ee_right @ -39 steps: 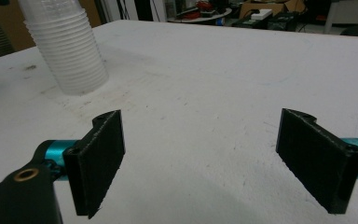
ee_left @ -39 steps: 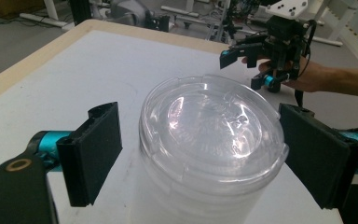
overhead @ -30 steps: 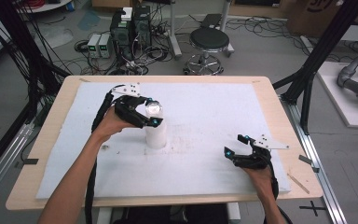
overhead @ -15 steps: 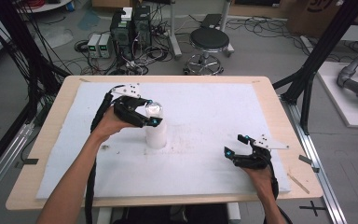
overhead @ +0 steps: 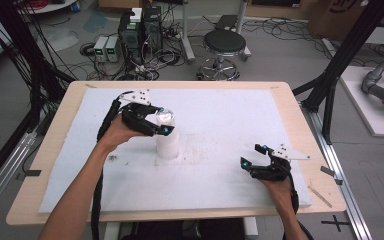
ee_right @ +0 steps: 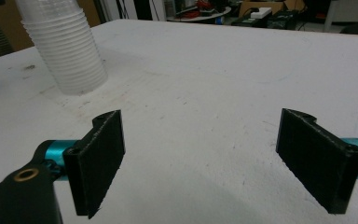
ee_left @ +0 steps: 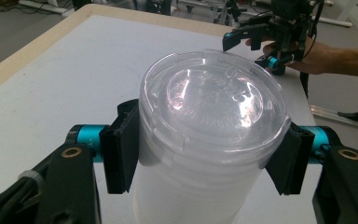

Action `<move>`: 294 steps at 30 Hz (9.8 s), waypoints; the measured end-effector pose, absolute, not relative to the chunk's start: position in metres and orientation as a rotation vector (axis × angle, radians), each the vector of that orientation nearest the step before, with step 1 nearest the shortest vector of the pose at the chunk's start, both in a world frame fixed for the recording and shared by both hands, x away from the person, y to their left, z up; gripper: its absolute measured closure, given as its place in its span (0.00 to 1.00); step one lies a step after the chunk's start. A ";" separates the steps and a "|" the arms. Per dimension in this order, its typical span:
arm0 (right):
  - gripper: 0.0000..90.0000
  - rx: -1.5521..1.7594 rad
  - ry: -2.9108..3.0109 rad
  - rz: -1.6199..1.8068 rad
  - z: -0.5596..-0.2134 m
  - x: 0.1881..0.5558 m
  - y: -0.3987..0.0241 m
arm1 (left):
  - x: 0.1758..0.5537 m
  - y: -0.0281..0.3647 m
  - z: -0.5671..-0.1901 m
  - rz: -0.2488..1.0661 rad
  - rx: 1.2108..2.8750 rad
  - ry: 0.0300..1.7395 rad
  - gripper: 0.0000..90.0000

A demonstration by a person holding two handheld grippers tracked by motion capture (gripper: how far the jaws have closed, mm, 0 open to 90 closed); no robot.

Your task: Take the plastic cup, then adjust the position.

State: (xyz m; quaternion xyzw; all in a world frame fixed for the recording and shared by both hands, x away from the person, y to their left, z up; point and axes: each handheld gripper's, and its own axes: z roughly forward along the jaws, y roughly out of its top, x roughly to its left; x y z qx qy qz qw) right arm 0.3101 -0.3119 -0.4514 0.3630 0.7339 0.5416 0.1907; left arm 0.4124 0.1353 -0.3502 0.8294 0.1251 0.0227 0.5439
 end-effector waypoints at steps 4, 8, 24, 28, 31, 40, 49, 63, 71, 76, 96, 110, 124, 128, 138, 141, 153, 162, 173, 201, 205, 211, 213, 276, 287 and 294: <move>0.17 1.023 2.061 1.523 -0.451 0.310 -0.312 | 0.411 0.136 -0.349 0.057 1.970 0.293 0.40; 0.17 1.027 2.060 1.524 -0.451 0.310 -0.312 | 0.411 0.137 -0.348 0.057 1.961 0.296 0.40; 0.17 1.031 2.067 1.513 -0.451 0.311 -0.312 | 0.409 0.138 -0.299 0.114 1.949 0.258 0.41; 0.17 1.030 2.066 1.516 -0.451 0.311 -0.312 | 0.408 0.138 -0.277 0.138 1.959 0.239 0.42; 0.17 1.026 2.066 1.518 -0.451 0.311 -0.312 | 0.407 0.138 -0.259 0.160 1.967 0.228 0.42; 0.17 1.029 2.064 1.521 -0.451 0.312 -0.312 | 0.401 0.140 -0.215 0.225 1.969 0.198 0.43; 0.17 1.029 2.065 1.525 -0.451 0.311 -0.312 | 0.384 0.144 -0.206 0.236 1.952 0.183 0.43; 0.17 1.036 2.050 1.533 -0.451 0.311 -0.313 | 0.341 0.142 -0.245 0.145 1.910 0.132 0.43; 0.17 1.047 2.050 1.552 -0.452 0.312 -0.315 | 0.320 0.132 -0.270 0.126 1.886 0.107 0.43; 0.17 1.041 2.053 1.543 -0.452 0.312 -0.314 | 0.312 0.124 -0.287 0.105 1.863 0.098 0.43; 0.17 1.021 2.031 1.558 -0.452 0.309 -0.315 | 0.311 0.120 -0.337 0.059 1.836 0.135 0.43; 0.17 1.021 2.038 1.574 -0.451 0.309 -0.316 | 0.313 0.123 -0.350 0.040 1.818 0.143 0.43; 0.17 0.824 2.134 1.778 -0.424 0.310 -0.309 | 0.312 0.120 -0.346 0.035 1.785 0.144 0.43; 0.17 0.695 2.233 1.833 -0.406 0.308 -0.294 | 0.308 0.114 -0.344 0.027 1.781 0.125 0.43; 0.17 0.459 2.396 1.888 -0.383 0.304 -0.255 | 0.306 0.103 -0.344 0.007 1.762 0.115 0.43; 0.17 0.431 2.408 1.905 -0.382 0.304 -0.246 | 0.305 0.101 -0.344 0.006 1.753 0.114 0.43; 0.17 0.302 2.466 1.971 -0.383 0.302 -0.203 | 0.302 0.091 -0.346 -0.008 1.741 0.101 0.43; 0.17 0.258 2.471 2.003 -0.382 0.302 -0.190 | 0.301 0.087 -0.347 -0.013 1.731 0.096 0.43; 0.17 0.242 2.464 2.056 -0.384 0.302 -0.181 | 0.301 0.080 -0.347 -0.023 1.696 0.093 0.44; 0.35 0.151 2.455 2.098 -0.388 0.301 -0.178 | 0.300 0.076 -0.350 -0.049 1.690 0.071 0.45; 0.37 0.144 2.457 2.093 -0.388 0.301 -0.178 | 0.300 0.076 -0.350 -0.050 1.695 0.073 0.43; 0.38 0.149 2.451 2.094 -0.389 0.301 -0.179 | 0.300 0.076 -0.351 -0.047 1.693 0.074 0.41; 0.38 0.148 2.451 2.098 -0.389 0.301 -0.179 | 0.301 0.076 -0.351 -0.043 1.693 0.088 0.31; 0.38 0.055 3.019 0.819 -0.326 0.316 -0.137 | 0.314 0.052 -0.326 -0.040 2.567 0.135 0.24; 0.38 0.038 3.019 0.821 -0.330 0.317 -0.135 | 0.314 0.050 -0.325 -0.074 2.542 0.099 0.33; 0.38 0.033 3.025 0.814 -0.331 0.317 -0.134 | 0.316 0.050 -0.325 -0.075 2.532 0.094 0.42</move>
